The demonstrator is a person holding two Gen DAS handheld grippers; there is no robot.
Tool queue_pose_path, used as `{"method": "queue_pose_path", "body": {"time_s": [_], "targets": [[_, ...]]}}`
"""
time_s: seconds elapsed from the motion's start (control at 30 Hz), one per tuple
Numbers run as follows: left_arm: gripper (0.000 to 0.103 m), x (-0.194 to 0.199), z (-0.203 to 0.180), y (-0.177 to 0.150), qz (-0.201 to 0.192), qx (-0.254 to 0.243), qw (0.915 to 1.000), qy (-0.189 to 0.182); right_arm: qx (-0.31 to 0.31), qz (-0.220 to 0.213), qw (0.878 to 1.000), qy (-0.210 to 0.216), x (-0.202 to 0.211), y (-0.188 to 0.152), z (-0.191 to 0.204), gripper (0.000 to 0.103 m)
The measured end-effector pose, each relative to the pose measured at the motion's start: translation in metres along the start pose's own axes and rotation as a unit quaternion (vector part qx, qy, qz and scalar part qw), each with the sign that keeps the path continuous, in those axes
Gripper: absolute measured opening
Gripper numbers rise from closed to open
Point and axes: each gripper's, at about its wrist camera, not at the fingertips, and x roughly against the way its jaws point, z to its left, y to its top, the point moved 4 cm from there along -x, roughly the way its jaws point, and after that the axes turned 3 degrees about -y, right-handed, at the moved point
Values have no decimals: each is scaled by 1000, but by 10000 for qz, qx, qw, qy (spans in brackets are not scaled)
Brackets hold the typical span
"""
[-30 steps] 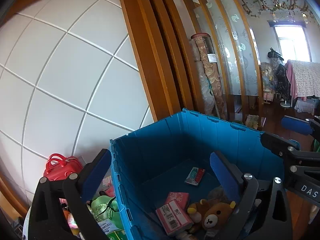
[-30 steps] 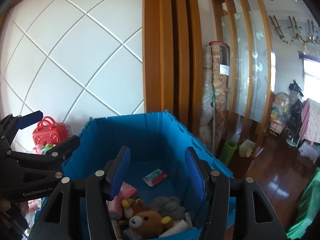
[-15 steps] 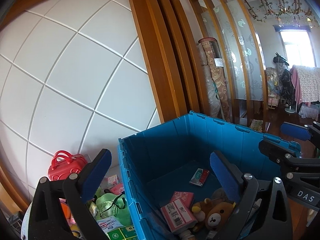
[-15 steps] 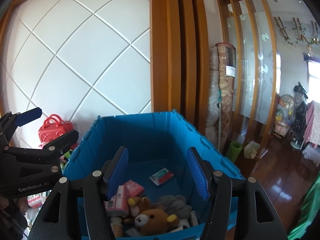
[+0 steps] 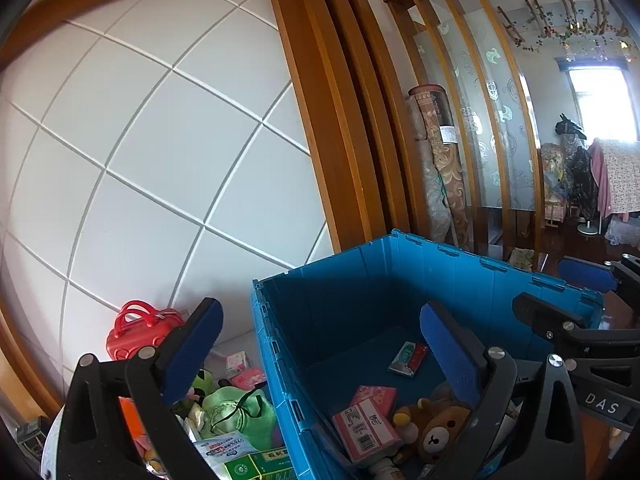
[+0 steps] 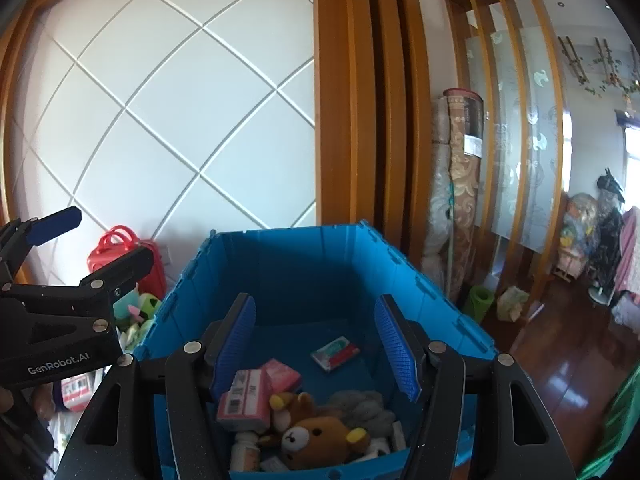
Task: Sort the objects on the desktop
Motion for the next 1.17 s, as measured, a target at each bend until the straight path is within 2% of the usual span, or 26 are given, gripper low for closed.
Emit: {"method": "queue_pose_path", "body": {"time_s": [0.13,0.33,0.5,0.7,1.0,1.17], "targets": [[101,4,5,-2,-8,67,9999,110,-3,-49,10000,59,3,0,4,67],[101,15,14,-3,-83,189,9987,469,48,-28,9999,139,3,-1,11,68],[103,21,9,-5,-73,202,9996,174,48,5,9998,176,7,-5,15,68],[103,26,8,-7,1,333,9994,28,37,-17,9999,165,15,-7,16,69],[101,43,18,-10,-235,492,9981,292,-22,-183,9997,137,29,-2,13,74],[101,55,31,-9,-366,602,9954,647,-112,-219,9995,177,30,-1,10,74]]}}
